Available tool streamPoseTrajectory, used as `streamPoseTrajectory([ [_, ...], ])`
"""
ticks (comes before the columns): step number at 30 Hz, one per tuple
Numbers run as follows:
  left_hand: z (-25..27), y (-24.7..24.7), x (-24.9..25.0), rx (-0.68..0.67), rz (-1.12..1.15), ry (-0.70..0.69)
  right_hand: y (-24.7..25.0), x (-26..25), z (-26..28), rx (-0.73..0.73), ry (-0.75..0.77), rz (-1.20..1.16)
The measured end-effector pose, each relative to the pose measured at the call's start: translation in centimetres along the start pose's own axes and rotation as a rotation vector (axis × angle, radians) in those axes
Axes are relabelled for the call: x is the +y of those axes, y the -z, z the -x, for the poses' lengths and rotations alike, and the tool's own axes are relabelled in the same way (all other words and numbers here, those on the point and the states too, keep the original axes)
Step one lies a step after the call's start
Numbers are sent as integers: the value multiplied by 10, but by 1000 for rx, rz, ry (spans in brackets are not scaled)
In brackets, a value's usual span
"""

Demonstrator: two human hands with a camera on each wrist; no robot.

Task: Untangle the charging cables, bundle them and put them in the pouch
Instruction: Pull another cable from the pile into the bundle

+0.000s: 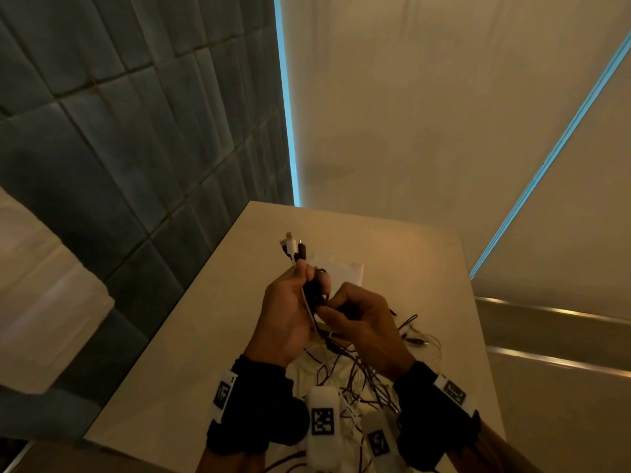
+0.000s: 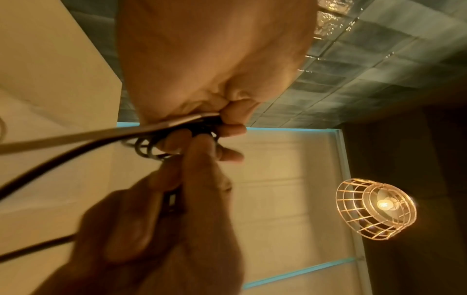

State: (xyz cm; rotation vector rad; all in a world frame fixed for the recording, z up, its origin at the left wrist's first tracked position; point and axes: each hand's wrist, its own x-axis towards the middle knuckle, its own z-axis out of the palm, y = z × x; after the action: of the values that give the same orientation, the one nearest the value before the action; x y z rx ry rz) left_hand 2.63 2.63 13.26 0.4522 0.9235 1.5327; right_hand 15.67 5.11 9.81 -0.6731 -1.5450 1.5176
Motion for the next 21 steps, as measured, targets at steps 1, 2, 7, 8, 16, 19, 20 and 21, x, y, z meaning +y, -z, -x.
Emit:
streamPoseTrajectory([
  [1, 1, 0, 2, -25, 36, -23, 2, 4, 1, -7, -14, -25],
  [2, 1, -1, 4, -41, 48, -42, 6, 11, 1, -8, -32, -46],
  [7, 1, 0, 2, -71, -13, -121, 24, 54, 11, -3, -152, 18],
  [8, 0, 1, 2, -70, -16, -135, 26, 64, 13, 4, -179, 33],
  [16, 1, 8, 6, -51, -59, -216, 30, 117, 32, 36, -282, 139],
  [19, 2, 10, 11, -37, -54, -233, 32, 120, 32, 21, -288, 189],
  [20, 2, 10, 13, -33, -52, -236, 33, 123, 32, 29, -308, 195],
  [21, 2, 11, 15, -28, -49, -236, 36, 125, 34, 31, -324, 203],
])
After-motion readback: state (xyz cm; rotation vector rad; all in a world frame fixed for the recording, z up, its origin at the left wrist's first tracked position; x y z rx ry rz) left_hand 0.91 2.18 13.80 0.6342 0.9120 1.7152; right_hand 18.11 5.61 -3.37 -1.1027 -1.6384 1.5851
